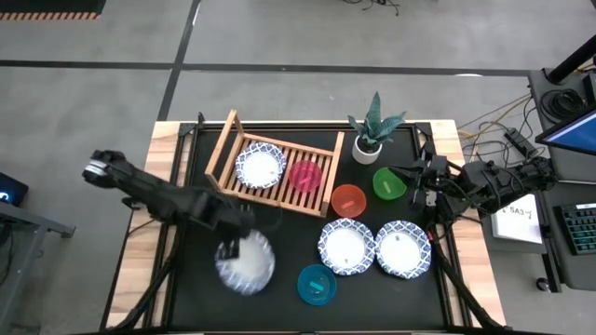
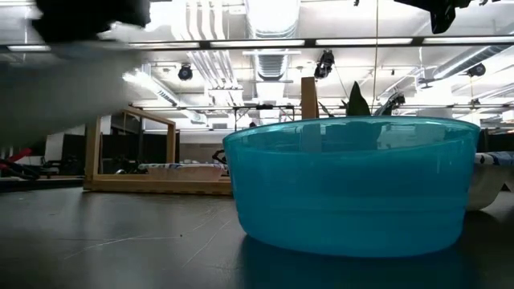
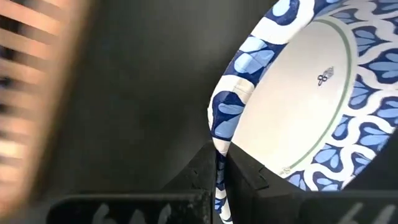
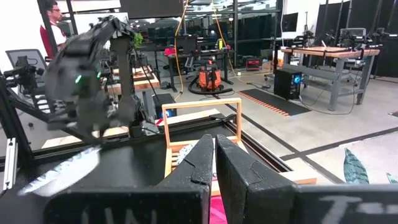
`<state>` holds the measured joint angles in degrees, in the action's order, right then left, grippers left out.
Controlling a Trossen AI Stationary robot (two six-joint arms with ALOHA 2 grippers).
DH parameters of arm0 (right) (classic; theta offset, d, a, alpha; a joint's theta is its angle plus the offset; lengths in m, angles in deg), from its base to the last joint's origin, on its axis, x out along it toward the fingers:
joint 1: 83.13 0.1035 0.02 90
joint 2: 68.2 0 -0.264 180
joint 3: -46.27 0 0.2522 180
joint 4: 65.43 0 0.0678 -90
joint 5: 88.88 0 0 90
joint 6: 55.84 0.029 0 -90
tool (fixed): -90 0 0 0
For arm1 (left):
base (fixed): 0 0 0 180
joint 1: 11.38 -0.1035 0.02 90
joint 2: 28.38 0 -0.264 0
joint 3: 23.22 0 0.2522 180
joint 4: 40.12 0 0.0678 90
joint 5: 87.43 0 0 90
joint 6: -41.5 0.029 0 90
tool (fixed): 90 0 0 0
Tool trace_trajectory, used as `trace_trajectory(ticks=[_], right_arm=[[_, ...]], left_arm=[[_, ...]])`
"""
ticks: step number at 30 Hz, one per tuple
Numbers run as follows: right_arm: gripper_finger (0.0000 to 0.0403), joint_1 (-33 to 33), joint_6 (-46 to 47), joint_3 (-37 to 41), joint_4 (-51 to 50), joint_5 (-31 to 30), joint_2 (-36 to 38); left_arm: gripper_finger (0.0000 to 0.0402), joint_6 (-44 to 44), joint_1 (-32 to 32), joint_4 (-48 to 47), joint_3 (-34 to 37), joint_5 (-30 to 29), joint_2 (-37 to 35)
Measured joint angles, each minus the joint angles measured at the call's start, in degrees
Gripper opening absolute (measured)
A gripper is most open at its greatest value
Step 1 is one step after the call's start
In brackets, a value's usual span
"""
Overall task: Place and stack bowls onto a shelf
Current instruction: Stack the white patterned bowl on the white patterned bowl on the shelf
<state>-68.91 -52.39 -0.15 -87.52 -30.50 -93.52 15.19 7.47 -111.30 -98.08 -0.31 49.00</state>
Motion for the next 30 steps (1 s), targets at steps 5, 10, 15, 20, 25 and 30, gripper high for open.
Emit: trace_trajectory(ticks=[5,10,15,20,25,30], right_arm=[[0.0009,0.0,0.2,0.0,0.0,0.0,0.0],[0.0009,0.0,0.2,0.0,0.0,0.0,0.0],[0.0009,0.0,1.1,0.0,0.0,0.0,0.0],[0.0009,0.0,1.2,0.0,0.0,0.0,0.0],[0.0009,0.0,1.2,0.0,0.0,0.0,0.0],[0.0009,0.0,1.0,0.0,0.0,0.0,0.0]], left_arm=[[0.0002,-1.3,-9.7,-0.1,-3.6,-18.6,-4.9],[0.0001,1.7,-21.7,0.0,-6.9,-26.5,-5.9],[0.0001,8.4,-33.1,-0.1,-7.9,-24.2,-3.6],[0.0001,12.1,-41.0,-0.4,-7.9,-20.2,0.2],[0.0005,15.3,-43.4,-0.1,-7.9,-20.1,3.9],[0.0019,16.6,-43.3,0.0,-7.9,-20.1,6.8]])
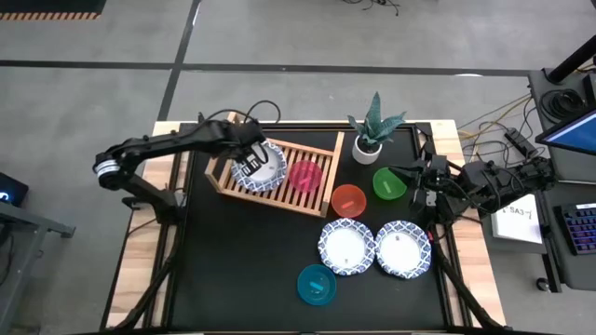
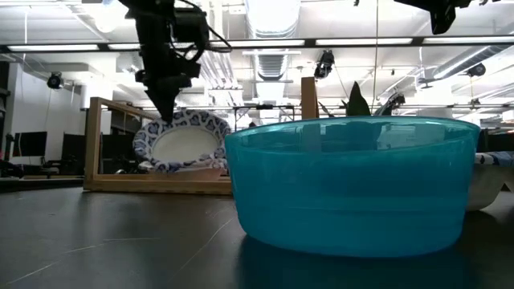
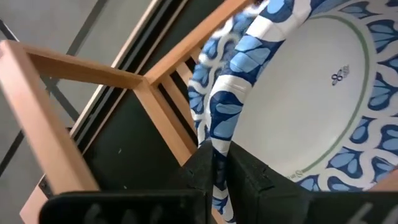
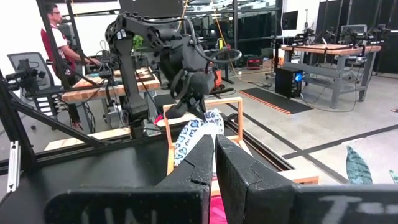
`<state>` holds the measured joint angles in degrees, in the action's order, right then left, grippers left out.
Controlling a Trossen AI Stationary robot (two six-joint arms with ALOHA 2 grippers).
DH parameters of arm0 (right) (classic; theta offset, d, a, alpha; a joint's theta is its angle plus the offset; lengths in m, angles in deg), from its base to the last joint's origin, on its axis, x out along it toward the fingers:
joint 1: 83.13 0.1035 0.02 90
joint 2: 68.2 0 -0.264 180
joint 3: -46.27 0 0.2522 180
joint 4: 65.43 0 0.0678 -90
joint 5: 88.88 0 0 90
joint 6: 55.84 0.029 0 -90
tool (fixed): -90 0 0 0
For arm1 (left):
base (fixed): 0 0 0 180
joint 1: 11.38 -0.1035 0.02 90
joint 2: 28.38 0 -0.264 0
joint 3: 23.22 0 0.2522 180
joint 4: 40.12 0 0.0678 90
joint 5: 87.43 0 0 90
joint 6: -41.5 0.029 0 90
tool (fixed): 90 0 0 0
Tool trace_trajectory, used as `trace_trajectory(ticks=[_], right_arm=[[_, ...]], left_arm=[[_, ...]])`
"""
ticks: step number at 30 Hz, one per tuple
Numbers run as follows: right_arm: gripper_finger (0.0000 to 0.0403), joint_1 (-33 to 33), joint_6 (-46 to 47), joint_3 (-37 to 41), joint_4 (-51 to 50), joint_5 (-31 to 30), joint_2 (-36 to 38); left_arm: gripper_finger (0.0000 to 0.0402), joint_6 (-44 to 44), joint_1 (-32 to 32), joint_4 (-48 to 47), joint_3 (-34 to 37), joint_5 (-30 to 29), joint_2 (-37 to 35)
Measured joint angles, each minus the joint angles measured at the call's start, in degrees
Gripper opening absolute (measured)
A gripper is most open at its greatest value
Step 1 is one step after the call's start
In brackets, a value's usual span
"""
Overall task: Place and stack bowls onto a shelf
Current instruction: Stack the white patterned bowl on the white patterned bowl on the shelf, then stack the blue bowl on the red bowl on the shelf
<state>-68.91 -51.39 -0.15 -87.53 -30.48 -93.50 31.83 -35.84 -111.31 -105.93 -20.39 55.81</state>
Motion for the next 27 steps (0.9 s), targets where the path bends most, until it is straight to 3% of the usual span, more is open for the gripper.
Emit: trace_trajectory(ticks=[18,27], right_arm=[[0.0009,0.0,-0.4,0.0,-0.2,0.0,0.0],[0.0009,0.0,-0.4,0.0,-0.5,0.0,0.0]], left_arm=[[0.0093,1.7,-0.2,2.6,-2.8,-2.4,1.6],[0.0099,0.4,3.2,3.4,-2.9,8.5,1.6]])
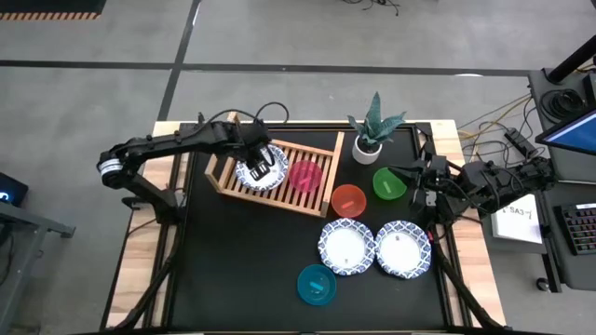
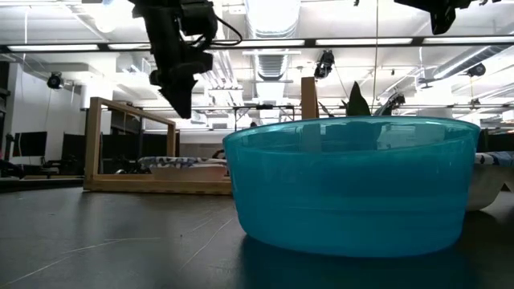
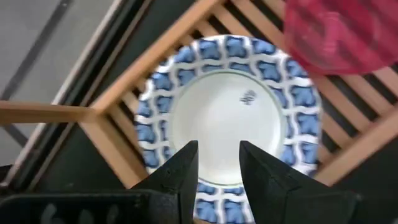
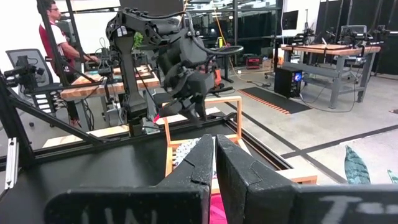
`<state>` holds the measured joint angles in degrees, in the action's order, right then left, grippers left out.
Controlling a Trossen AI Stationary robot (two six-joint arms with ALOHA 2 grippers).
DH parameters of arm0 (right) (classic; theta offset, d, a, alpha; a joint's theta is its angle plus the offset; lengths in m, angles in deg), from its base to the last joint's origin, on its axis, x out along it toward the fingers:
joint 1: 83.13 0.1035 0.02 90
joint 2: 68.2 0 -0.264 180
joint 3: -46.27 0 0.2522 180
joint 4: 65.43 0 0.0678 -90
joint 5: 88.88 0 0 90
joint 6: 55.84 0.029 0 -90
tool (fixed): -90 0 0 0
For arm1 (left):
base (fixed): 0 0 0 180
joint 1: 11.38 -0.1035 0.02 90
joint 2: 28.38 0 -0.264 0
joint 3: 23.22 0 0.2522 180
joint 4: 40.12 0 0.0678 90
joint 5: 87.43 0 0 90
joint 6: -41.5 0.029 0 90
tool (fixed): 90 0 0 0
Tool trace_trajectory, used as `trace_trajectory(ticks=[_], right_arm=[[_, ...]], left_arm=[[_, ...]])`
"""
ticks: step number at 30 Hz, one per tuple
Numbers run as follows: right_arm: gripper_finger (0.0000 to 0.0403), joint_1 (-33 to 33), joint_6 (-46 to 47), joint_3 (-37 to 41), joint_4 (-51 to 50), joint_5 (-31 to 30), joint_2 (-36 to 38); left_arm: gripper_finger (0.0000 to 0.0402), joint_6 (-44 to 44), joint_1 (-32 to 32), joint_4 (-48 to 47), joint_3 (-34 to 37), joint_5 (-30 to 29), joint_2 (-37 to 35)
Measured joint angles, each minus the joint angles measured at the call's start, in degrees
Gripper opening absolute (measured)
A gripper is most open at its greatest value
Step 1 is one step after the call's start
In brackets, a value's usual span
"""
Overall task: Place and stack bowls onto a shelf
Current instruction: Stack the blue bowl on the red bowl on the shelf
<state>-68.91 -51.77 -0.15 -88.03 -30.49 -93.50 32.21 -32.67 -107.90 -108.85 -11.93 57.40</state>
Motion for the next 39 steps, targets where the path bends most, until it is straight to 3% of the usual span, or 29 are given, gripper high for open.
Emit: trace_trajectory(ticks=[15,20,23,29,39], right_arm=[[0.0009,0.0,0.0,0.0,-1.2,0.1,0.0],[0.0009,0.0,2.5,0.0,-1.6,0.5,0.0],[0.0009,0.0,3.8,0.0,-2.0,1.5,0.0],[0.0009,0.3,-2.2,0.0,1.5,15.6,0.0],[0.0009,0.9,-10.1,1.6,1.5,16.6,1.6]], left_arm=[[0.0082,-0.9,22.4,9.3,0.3,0.3,0.0],[0.0082,-6.7,28.4,13.0,0.3,0.3,0.4],[0.0082,-10.1,30.8,14.8,0.3,0.3,1.0],[0.0101,-17.0,32.9,16.5,0.3,0.2,1.2],[0.0156,-31.3,36.6,21.4,0.4,0.5,1.2]])
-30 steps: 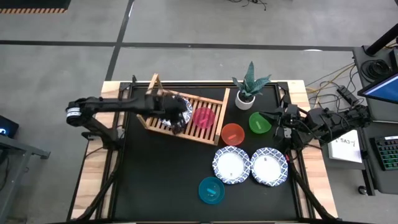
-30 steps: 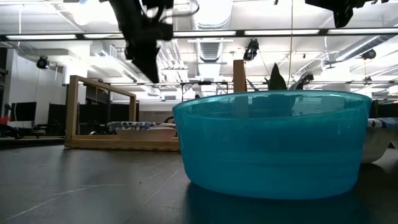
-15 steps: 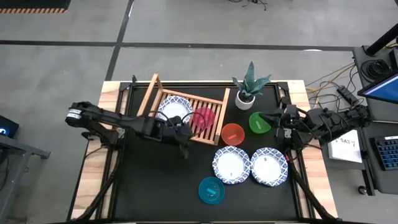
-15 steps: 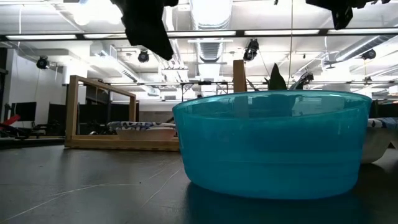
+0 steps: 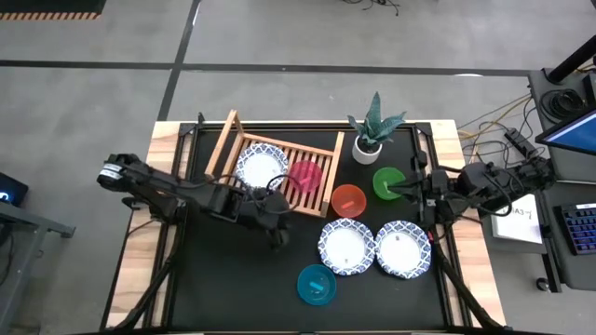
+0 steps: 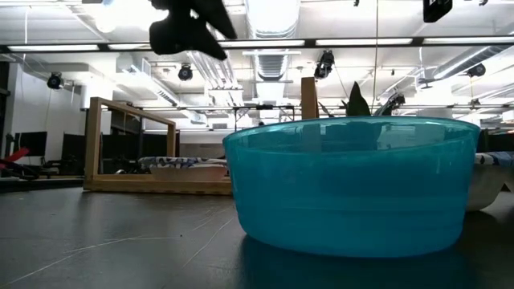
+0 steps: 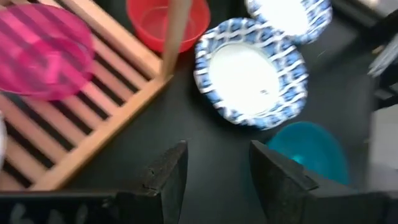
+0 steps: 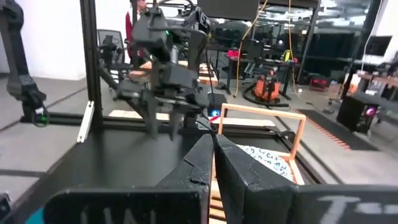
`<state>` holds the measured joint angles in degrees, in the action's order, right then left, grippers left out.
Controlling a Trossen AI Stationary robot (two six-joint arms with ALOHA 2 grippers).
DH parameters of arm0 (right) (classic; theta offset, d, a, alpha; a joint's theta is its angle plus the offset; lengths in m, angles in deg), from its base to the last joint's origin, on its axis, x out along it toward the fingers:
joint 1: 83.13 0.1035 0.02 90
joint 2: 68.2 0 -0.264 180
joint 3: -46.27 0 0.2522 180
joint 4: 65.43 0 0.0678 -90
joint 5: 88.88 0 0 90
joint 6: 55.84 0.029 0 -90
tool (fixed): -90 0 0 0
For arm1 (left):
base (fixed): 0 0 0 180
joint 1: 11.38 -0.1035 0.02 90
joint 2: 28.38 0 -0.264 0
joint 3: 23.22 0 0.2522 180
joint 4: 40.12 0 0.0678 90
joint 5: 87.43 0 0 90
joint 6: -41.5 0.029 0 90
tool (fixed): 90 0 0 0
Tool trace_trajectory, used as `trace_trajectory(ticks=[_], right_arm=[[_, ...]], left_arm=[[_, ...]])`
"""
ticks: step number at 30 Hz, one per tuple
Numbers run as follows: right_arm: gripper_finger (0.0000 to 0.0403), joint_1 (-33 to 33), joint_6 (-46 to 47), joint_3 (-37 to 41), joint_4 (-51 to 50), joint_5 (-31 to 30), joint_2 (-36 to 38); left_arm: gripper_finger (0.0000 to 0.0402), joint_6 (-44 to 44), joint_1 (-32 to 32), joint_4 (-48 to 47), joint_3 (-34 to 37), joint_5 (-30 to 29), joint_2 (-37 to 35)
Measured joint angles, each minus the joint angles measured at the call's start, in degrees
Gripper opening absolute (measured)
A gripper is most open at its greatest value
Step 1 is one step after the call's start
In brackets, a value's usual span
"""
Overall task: Place and stack bowls onto a shelf
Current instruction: Stack the blue bowl on the red bowl on the shelf
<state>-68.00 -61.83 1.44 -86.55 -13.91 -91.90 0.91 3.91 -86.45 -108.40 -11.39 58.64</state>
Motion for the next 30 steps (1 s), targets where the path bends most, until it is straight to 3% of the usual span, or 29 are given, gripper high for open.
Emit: trace_trajectory(ticks=[7,15,25,30], right_arm=[[0.0009,0.0,-4.0,2.8,2.5,1.8,6.2],[0.0009,0.0,-6.0,3.7,2.5,4.8,12.0],[0.0009,0.0,-9.6,3.6,3.9,4.8,12.3],[0.0009,0.0,-11.7,3.6,5.0,4.8,12.4]], left_arm=[[0.0158,-8.9,4.7,8.2,0.4,-0.1,2.4],[0.0158,-15.4,9.0,8.5,-4.5,1.1,13.1],[0.0158,-6.7,10.2,-3.2,-22.6,1.1,29.7],[0.0158,-2.7,9.9,-8.7,-28.4,-1.7,32.2]])
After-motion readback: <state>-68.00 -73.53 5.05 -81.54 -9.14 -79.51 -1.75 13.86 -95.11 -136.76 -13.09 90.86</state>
